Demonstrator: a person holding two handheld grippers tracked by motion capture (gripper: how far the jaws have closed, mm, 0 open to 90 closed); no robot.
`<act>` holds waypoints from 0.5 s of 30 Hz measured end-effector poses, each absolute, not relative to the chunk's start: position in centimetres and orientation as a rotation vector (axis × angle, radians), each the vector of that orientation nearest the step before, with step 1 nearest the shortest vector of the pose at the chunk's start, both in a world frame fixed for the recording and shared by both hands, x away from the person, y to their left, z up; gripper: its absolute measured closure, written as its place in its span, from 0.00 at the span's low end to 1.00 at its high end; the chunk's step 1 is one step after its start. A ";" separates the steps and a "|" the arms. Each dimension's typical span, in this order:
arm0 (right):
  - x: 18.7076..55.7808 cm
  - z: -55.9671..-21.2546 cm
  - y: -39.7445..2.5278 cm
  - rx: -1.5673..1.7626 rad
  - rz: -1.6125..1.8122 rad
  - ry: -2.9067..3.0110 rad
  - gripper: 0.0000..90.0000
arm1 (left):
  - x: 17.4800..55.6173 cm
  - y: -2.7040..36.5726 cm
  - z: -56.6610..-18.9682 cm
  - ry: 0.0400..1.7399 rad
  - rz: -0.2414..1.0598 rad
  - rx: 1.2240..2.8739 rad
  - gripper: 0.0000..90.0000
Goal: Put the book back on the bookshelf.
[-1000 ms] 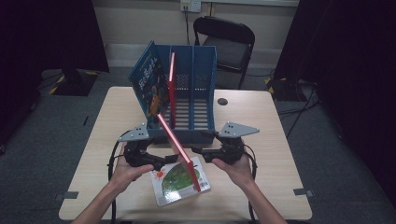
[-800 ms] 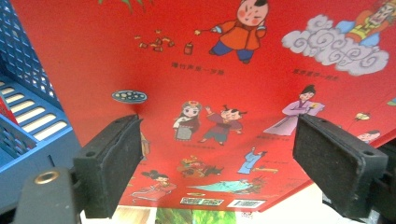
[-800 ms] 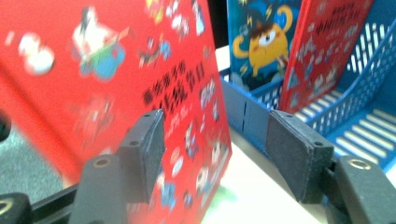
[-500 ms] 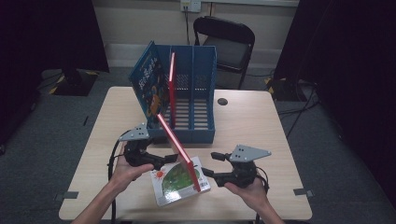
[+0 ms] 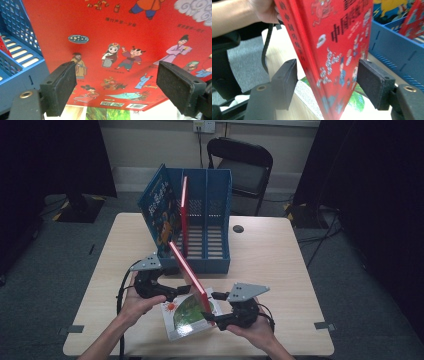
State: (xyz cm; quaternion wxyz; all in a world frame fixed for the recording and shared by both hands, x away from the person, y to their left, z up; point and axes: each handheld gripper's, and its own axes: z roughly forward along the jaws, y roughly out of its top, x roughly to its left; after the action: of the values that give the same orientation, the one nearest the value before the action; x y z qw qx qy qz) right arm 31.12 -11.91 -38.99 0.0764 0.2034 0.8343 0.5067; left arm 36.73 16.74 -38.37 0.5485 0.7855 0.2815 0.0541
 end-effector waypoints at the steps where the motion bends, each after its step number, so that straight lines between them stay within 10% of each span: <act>1: 31.2 -39.1 -11.4 0.605 1.498 2.510 0.36 | 36.7 16.7 -38.4 0.669 0.129 1.859 0.18; 15: 32.8 -40.1 -8.3 0.620 1.479 2.486 0.39 | 37.2 17.3 -38.9 0.732 0.177 1.824 0.17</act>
State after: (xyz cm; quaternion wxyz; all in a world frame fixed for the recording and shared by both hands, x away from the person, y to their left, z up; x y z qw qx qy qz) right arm 32.78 -8.26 -40.09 0.0917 0.2086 0.8368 0.4978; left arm 37.24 17.26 -38.92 0.5516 0.7710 0.3094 0.0750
